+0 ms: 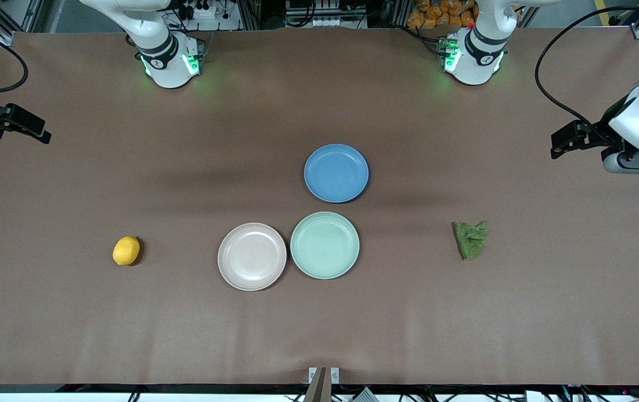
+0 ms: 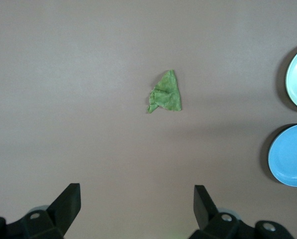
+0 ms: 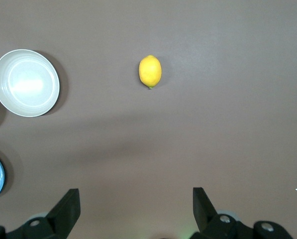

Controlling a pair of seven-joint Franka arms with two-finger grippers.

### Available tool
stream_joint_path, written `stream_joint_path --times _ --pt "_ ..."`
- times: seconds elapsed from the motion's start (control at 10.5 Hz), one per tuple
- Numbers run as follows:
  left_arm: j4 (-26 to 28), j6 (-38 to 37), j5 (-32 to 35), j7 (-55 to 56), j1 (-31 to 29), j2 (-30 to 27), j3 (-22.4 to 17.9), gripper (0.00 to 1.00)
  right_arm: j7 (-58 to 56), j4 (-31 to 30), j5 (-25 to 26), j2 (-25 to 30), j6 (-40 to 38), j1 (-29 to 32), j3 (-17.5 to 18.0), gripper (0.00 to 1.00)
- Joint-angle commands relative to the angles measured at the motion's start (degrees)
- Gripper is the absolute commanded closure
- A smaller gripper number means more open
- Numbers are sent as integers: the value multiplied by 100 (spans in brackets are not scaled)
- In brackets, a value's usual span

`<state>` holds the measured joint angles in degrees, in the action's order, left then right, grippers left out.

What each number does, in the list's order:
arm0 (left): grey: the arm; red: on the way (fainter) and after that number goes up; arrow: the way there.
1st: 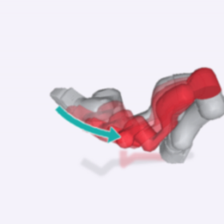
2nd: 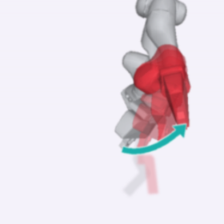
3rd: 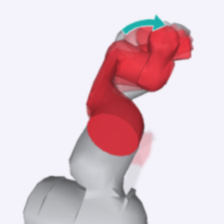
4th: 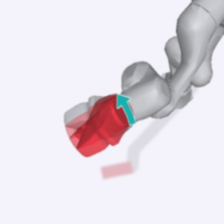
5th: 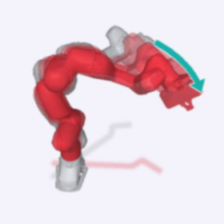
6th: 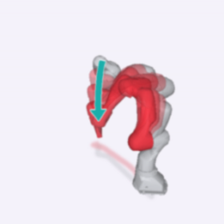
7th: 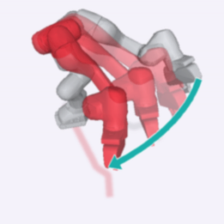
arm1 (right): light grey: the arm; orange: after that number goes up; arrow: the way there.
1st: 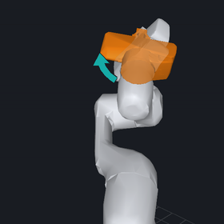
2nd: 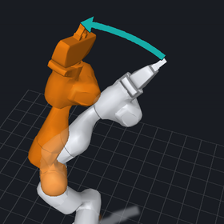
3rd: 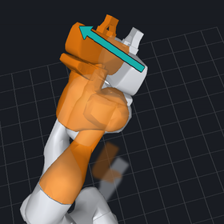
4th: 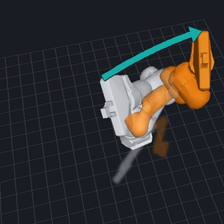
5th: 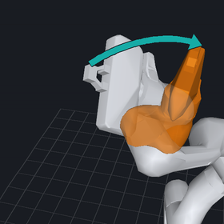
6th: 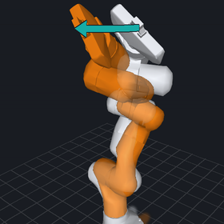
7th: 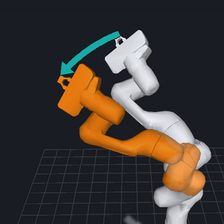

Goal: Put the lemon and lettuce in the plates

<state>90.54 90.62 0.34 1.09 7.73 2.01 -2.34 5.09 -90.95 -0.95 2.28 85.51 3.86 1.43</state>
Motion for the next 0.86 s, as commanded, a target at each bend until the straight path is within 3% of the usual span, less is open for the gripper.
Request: stream_joint_path --times 0.0,0.76 --pt "-37 -1 116 -82 18 10 14 0 -34 42 69 -34 9 -16 -3 0" --pt "-63 -9 124 -56 26 19 23 0 -34 112 60 -25 71 1 -12 0"
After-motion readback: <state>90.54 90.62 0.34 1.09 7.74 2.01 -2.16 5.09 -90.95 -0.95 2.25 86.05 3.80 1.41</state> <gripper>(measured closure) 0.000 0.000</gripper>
